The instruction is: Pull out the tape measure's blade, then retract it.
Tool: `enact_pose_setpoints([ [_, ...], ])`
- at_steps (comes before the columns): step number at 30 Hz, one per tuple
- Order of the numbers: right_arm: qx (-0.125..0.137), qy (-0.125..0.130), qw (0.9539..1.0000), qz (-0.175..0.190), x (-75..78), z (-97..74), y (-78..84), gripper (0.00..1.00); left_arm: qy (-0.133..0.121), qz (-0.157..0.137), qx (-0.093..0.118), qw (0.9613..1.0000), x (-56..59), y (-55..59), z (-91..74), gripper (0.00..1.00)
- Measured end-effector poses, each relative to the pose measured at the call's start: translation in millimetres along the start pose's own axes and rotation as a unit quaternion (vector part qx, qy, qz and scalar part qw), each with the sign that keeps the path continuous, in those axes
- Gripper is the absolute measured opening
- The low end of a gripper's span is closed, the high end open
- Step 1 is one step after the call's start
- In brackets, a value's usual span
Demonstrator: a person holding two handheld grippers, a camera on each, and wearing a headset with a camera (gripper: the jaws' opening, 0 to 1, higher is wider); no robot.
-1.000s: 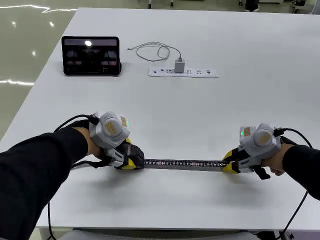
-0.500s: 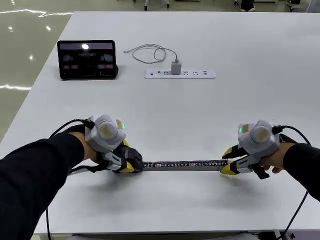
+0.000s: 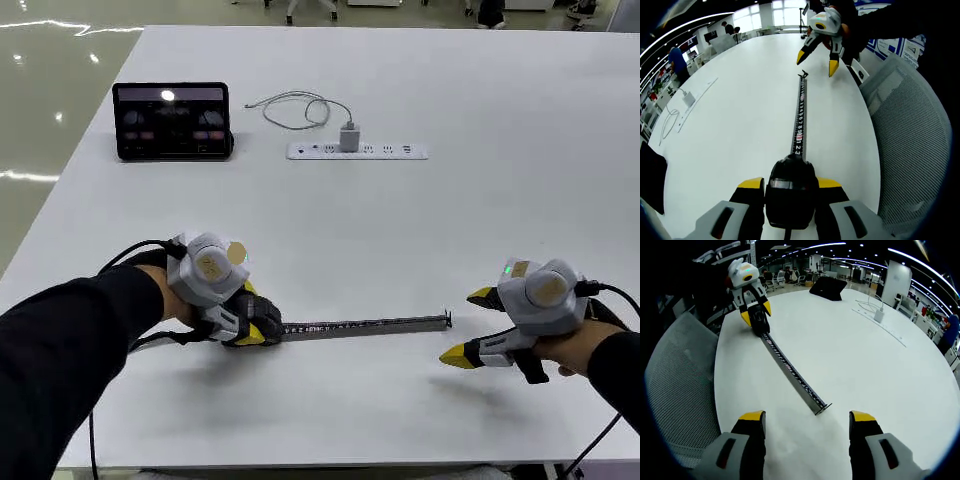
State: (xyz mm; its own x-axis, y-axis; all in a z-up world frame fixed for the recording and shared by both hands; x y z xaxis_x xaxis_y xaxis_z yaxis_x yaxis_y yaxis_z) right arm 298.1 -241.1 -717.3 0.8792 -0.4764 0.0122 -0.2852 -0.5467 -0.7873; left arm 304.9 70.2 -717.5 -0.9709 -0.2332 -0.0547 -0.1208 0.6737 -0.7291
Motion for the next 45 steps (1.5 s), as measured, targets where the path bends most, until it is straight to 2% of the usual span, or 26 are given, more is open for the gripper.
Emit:
enact_pose_setpoints([
  [3, 0.006, 0.001, 1.0000, -0.004, -4.2, -0.9, -5.3, 0.65, 0.006, 0.006, 0.001, 1.0000, 1.6, -0.2, -4.5, 0.36],
  [5, 0.010, 0.002, 0.9999, -0.002, -3.7, -0.3, -6.5, 0.66, 0.001, -0.005, -0.002, 1.0000, 0.4, 3.4, -7.0, 0.45],
  [7, 0.012, 0.005, 0.9999, -0.002, -3.4, 0.4, -7.0, 0.66, -0.015, -0.013, -0.005, 0.9998, -0.5, 8.7, -13.2, 0.52],
  [8, 0.014, 0.006, 0.9999, -0.001, -4.0, 0.5, -7.8, 0.67, -0.038, -0.030, 0.001, 0.9988, -2.3, 11.3, -17.0, 0.55],
  [10, 0.016, 0.006, 0.9998, 0.000, -3.5, 0.7, -7.4, 0.69, -0.058, -0.056, 0.014, 0.9966, -1.9, 13.7, -21.7, 0.65],
  [11, 0.019, 0.006, 0.9998, 0.000, -3.8, 0.9, -7.6, 0.69, -0.075, -0.076, 0.022, 0.9940, -1.9, 16.1, -25.8, 0.72],
  [12, 0.021, 0.006, 0.9998, -0.001, -4.7, 0.7, -7.7, 0.69, -0.081, -0.083, 0.026, 0.9929, -2.3, 18.4, -28.0, 0.76],
  [15, 0.028, 0.003, 0.9996, -0.004, -4.3, 1.2, -6.0, 0.69, -0.115, -0.095, 0.027, 0.9885, -6.4, 29.2, -37.9, 0.78],
  [18, 0.021, 0.001, 0.9998, 0.003, -4.5, 3.6, -3.4, 0.71, -0.136, -0.139, 0.043, 0.9800, -3.6, 35.2, -46.3, 0.82],
  [19, 0.022, 0.001, 0.9998, 0.002, -5.0, 3.4, -3.5, 0.71, -0.147, -0.158, 0.057, 0.9748, -2.2, 35.6, -50.0, 0.87],
  [20, 0.023, 0.001, 0.9997, 0.003, -4.8, 3.9, -2.5, 0.71, -0.152, -0.169, 0.064, 0.9718, -1.0, 37.1, -52.8, 0.94],
  [21, 0.024, 0.002, 0.9997, 0.004, -4.9, 3.6, -2.0, 0.71, -0.162, -0.186, 0.070, 0.9666, 1.4, 39.9, -58.2, 0.98],
  [22, 0.025, 0.005, 0.9997, 0.006, -5.3, 3.6, -1.9, 0.72, -0.170, -0.199, 0.074, 0.9621, 2.8, 42.5, -62.3, 1.00],
  [23, 0.027, 0.009, 0.9996, 0.010, -5.3, 2.5, -1.1, 0.73, -0.179, -0.213, 0.087, 0.9566, 4.7, 44.5, -66.4, 1.00],
  [24, 0.030, 0.011, 0.9994, 0.014, -6.6, 1.6, -1.0, 0.73, -0.181, -0.225, 0.093, 0.9529, 7.5, 46.7, -69.8, 1.00],
  [26, 0.037, 0.019, 0.9989, 0.022, -7.9, -0.9, 1.4, 0.74, -0.192, -0.240, 0.106, 0.9456, 11.0, 51.1, -77.3, 1.00],
  [27, 0.038, 0.023, 0.9987, 0.026, -8.3, -2.0, 2.9, 0.74, -0.198, -0.238, 0.116, 0.9437, 11.3, 52.3, -80.1, 1.00],
  [28, 0.041, 0.029, 0.9983, 0.030, -10.6, -3.9, 4.1, 0.75, -0.209, -0.239, 0.130, 0.9393, 12.2, 53.0, -84.3, 1.00],
  [29, 0.045, 0.033, 0.9978, 0.034, -11.7, -5.3, 4.7, 0.76, -0.213, -0.241, 0.138, 0.9369, 13.4, 53.2, -86.3, 1.00],
  [31, 0.052, 0.043, 0.9968, 0.044, -16.0, -9.4, 6.8, 0.77, -0.226, -0.254, 0.148, 0.9288, 18.1, 55.8, -92.5, 1.00],
  [33, 0.060, 0.053, 0.9954, 0.053, -18.6, -14.1, 10.0, 0.79, -0.234, -0.259, 0.145, 0.9258, 25.9, 60.9, -97.3, 1.00],
  [38, 0.074, 0.084, 0.9917, 0.064, -29.0, -28.7, 19.6, 0.83, -0.249, -0.265, 0.158, 0.9182, 45.2, 70.0, -106.9, 1.00],
  [41, 0.080, 0.100, 0.9891, 0.073, -34.9, -42.0, 22.1, 0.87, -0.253, -0.266, 0.165, 0.9153, 53.4, 75.2, -112.8, 1.00],
  [42, 0.082, 0.102, 0.9882, 0.079, -34.9, -45.8, 24.9, 0.88, -0.251, -0.265, 0.166, 0.9160, 56.4, 76.7, -114.8, 1.00],
  [45, 0.086, 0.107, 0.9868, 0.085, -38.8, -59.3, 30.7, 0.91, -0.258, -0.265, 0.167, 0.9141, 57.9, 79.8, -121.1, 1.00],
])
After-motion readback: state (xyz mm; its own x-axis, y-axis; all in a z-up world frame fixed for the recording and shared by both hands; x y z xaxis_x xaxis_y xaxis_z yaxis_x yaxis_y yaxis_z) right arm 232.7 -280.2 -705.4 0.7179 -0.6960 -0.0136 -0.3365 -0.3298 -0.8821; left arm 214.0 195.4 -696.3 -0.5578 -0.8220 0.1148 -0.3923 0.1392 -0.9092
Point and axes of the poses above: the centre of the closed fingertips' face, and the gripper's own axes: z roughly forward along the fingers, x roughly to its right, y roughly out of its underside, the point moved 5 cm from there along -z, roughly backward along the fingers, and after that the axes turned 13 degrees about x, right-handed, at the moved point
